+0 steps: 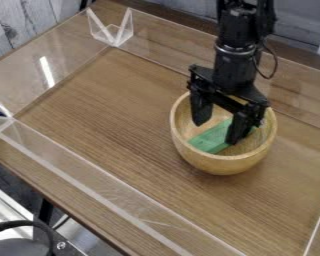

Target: Remove the green block from inside the brown bowl and put it on the table

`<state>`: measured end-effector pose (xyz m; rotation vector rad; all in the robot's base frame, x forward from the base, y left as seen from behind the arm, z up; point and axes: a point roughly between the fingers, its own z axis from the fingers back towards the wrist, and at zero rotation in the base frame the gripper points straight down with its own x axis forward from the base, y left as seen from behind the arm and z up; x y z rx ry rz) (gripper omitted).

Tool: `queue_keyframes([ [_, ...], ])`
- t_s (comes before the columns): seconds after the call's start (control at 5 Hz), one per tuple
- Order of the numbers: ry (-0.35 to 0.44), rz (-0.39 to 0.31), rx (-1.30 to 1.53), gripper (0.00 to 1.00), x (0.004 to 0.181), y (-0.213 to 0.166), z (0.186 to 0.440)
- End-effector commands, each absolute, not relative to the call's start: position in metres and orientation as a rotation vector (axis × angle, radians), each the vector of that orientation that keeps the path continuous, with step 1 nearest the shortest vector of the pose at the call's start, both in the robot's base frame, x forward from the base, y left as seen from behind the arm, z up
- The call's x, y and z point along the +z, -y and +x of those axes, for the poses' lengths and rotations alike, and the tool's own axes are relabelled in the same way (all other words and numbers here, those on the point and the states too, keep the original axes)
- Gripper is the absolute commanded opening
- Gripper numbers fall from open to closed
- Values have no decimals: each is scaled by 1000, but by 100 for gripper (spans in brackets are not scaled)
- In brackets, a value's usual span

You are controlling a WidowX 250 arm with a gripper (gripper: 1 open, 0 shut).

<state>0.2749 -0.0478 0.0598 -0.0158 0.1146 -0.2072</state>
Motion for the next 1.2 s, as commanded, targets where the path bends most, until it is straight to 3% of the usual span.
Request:
queue_keyframes([
  [0.0, -53, -23, -249, 100, 71, 55, 278],
  [1.0, 33, -62, -280, 100, 77, 48, 288],
])
